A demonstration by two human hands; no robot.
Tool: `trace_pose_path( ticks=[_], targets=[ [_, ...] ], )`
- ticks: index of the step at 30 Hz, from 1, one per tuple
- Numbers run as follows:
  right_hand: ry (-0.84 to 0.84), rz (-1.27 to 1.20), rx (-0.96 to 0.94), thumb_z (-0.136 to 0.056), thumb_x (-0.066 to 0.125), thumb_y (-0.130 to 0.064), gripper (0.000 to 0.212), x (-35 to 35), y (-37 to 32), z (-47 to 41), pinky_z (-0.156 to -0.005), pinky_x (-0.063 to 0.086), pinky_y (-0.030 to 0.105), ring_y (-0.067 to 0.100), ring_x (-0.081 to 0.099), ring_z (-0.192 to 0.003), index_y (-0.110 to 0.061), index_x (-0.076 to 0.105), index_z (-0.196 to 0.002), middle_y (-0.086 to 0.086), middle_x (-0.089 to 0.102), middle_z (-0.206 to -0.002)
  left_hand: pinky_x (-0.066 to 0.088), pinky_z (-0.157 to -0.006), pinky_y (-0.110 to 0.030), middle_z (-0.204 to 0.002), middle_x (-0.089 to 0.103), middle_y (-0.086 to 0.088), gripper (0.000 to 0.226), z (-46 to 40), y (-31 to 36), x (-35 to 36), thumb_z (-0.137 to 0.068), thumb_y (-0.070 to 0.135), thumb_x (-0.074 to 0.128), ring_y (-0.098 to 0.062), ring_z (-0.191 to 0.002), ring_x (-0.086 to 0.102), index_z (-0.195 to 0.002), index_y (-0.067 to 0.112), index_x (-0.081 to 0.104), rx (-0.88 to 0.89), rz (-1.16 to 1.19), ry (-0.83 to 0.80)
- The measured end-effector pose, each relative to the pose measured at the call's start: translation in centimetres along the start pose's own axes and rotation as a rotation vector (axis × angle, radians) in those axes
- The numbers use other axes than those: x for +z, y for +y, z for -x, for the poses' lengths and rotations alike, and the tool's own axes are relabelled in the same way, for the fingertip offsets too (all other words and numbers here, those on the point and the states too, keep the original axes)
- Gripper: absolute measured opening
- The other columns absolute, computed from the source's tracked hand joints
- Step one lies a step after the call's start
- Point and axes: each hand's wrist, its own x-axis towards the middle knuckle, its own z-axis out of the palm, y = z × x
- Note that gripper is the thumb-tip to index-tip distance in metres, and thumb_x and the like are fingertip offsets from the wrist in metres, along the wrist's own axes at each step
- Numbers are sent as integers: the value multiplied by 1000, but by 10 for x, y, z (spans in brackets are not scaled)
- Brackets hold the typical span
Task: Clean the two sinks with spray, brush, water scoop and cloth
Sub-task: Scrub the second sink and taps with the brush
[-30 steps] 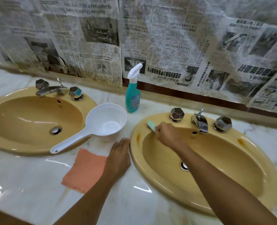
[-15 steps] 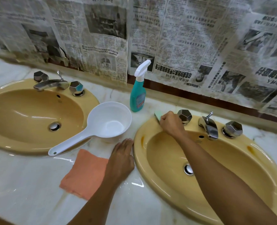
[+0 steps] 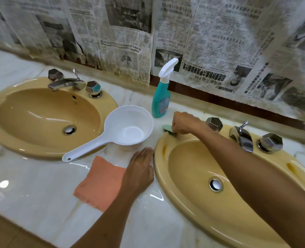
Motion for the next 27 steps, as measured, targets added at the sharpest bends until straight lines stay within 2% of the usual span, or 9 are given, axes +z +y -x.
trace_pose_path(
  ticks=[3, 7, 9, 11, 12, 16, 20, 24, 27],
  targets=[
    [112, 163, 14, -91, 57, -21, 32, -6, 8, 3, -73, 41, 37, 30, 56, -99, -11, 50, -120, 12, 58, -114, 44, -108, -42, -129, 64, -14, 60, 0, 0, -1, -75, 14, 36, -26, -121, 59, -128, 1, 61, -5, 8, 4],
    [104, 77, -114, -90, 54, -22, 7, 26, 8, 16, -58, 36, 31, 26, 53, -79, -17, 56, -93, 8, 60, -93, 43, -108, -42, -130, 63, -14, 60, 0, 0, -1, -75, 14, 36, -26, -122, 58, -128, 1, 60, -11, 21, 3],
    [168, 27, -82, -89, 50, -24, 13, 31, 21, 13, -55, 38, 31, 27, 56, -75, -17, 60, -84, 7, 63, -87, 43, -108, -42, -129, 63, -14, 60, 0, 1, -1, -75, 13, 35, -27, -121, 59, -128, 1, 61, -14, 25, 1],
    [257, -58, -2, -89, 47, -23, 20, 35, 34, 13, -60, 43, 35, 33, 60, -79, -17, 64, -81, 10, 64, -85, 43, -108, -42, -128, 64, -14, 60, -1, 1, -1, -75, 13, 35, -26, -121, 60, -127, 0, 62, -12, 23, 4],
    [286, -84, 13, -91, 47, -24, 22, 43, 37, 19, -63, 44, 36, 36, 60, -82, -17, 67, -84, 12, 65, -87, 44, -108, -42, -128, 64, -14, 60, 0, 1, 0, -74, 13, 34, -26, -121, 60, -127, 0, 62, -12, 24, 4],
    [289, -93, -147, -103, 39, -33, 35, 79, 26, 59, -61, 34, 34, 37, 58, -80, -20, 70, -108, 13, 67, -88, 44, -108, -44, -128, 65, -16, 62, -1, 1, 1, -74, 15, 33, -27, -119, 61, -127, 0, 62, -23, 3, -8],
    [416, -243, 73, -102, 43, -34, 32, 84, 57, 71, -57, 35, 33, 34, 60, -72, -25, 73, -111, 12, 68, -81, 46, -106, -47, -128, 64, -16, 63, -1, 3, 1, -74, 13, 31, -29, -118, 61, -127, 0, 60, -30, 4, -39],
    [326, -283, -4, -100, 44, -39, 29, 106, 32, 104, -61, 45, 36, 34, 61, -75, -34, 70, -112, 8, 68, -81, 45, -105, -46, -129, 63, -15, 65, -2, 3, 0, -72, 14, 29, -29, -119, 60, -128, 1, 59, -34, -1, -75],
    [364, -316, 127, -98, 46, -36, 26, 99, 33, 96, -63, 44, 35, 34, 60, -80, -34, 70, -108, 7, 67, -85, 45, -105, -45, -128, 63, -14, 64, -3, 4, -3, -71, 13, 29, -28, -120, 60, -127, 2, 60, -31, 3, -77]
  ],
)
